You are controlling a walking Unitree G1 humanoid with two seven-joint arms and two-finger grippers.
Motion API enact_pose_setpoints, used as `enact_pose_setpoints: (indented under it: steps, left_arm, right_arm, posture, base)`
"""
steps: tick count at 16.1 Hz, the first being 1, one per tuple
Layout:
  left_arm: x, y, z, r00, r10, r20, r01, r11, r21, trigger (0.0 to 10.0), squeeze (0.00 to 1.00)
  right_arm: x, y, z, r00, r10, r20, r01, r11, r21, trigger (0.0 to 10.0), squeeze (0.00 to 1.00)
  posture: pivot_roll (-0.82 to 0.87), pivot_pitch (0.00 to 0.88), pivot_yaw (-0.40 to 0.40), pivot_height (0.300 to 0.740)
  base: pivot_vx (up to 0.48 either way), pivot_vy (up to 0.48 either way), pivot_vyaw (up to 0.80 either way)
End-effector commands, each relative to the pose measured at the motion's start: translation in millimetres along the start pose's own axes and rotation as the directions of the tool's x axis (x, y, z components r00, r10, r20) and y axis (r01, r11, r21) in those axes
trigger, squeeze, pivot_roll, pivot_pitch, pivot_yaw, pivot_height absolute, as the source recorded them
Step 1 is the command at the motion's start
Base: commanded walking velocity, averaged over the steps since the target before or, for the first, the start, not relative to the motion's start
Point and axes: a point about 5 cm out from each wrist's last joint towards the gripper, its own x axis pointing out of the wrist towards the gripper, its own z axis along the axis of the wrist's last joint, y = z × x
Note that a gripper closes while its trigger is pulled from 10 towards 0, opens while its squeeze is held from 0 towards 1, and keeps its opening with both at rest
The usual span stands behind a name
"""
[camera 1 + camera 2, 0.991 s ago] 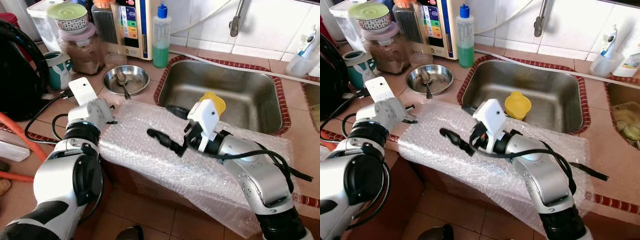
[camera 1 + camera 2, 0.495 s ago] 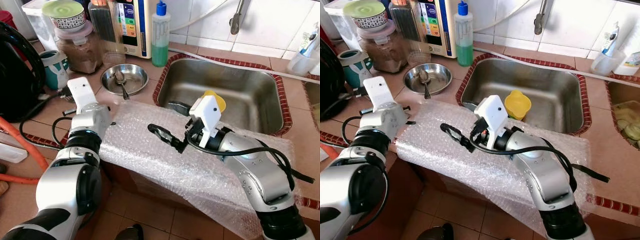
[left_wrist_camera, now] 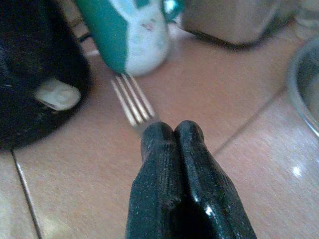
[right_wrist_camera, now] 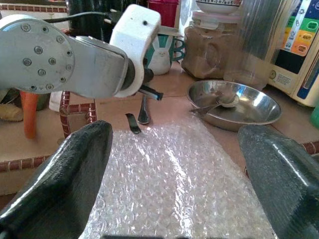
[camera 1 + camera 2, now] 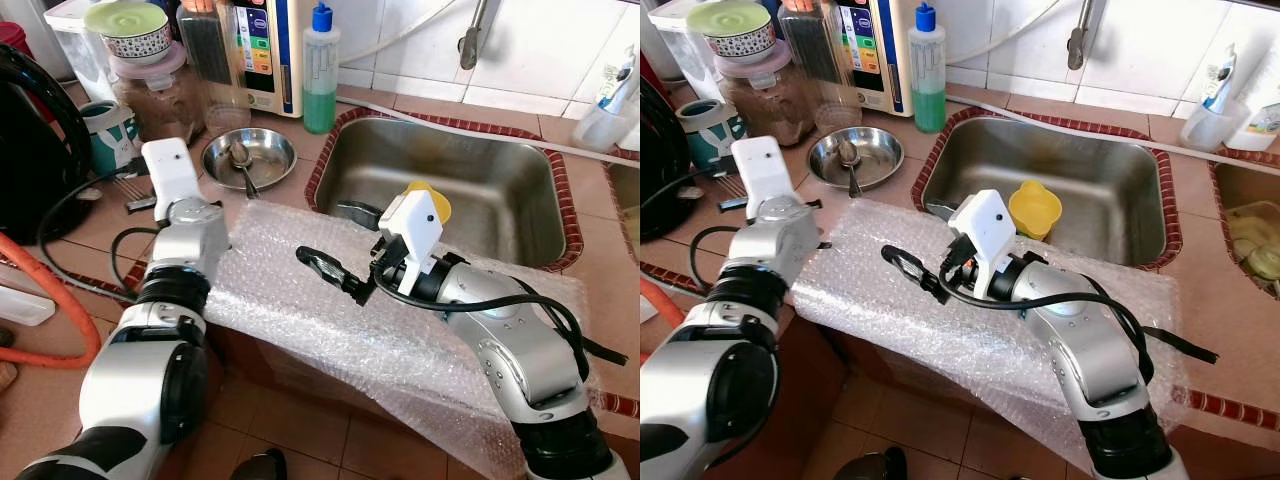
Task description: Kitchen organization
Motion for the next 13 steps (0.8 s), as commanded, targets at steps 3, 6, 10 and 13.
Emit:
enact_pose_setpoints:
  steps: [3,6,10,13]
  left_arm:
    - [8.5,11.5,11,1.0,-0.006,0.022,0.007,0.999,-0.045,10.0,1.0]
    - [13.2,16.9,11,0.999,0.001,0.041,-0.002,1.0,0.012,10.0,1.0]
    - [17.1,20.9,2,1.0,0.001,-0.005,-0.001,1.0,0.016,10.0,1.0]
    - [20.5,23.3,-7,0.999,-0.017,-0.046,0.018,0.999,0.031,10.0,1.0]
  right_arm:
    - [-0.4,-1.2,2,1.0,0.004,0.006,-0.004,1.0,-0.014,10.0,0.0]
    - [-0.2,-0.5,1,1.0,0.007,0.008,-0.007,1.0,-0.013,10.0,0.0]
    - [-0.3,-0.1,1,1.0,0.01,0.005,-0.01,1.0,-0.012,10.0,0.0]
    - [-0.6,0.6,2,1.0,0.01,0.005,-0.01,1.0,-0.01,10.0,0.0]
  posture:
    - [-0.01,0.107,0.032,0.74]
    - [-0.01,0.105,0.033,0.74]
    - [-0.01,0.107,0.029,0.74]
    - [-0.02,0.11,0.031,0.74]
  base:
    - [0.0,0.0,0.0]
    - [0.0,0.0,0.0]
    - [0.0,0.0,0.0]
    - [0.0,0.0,0.0]
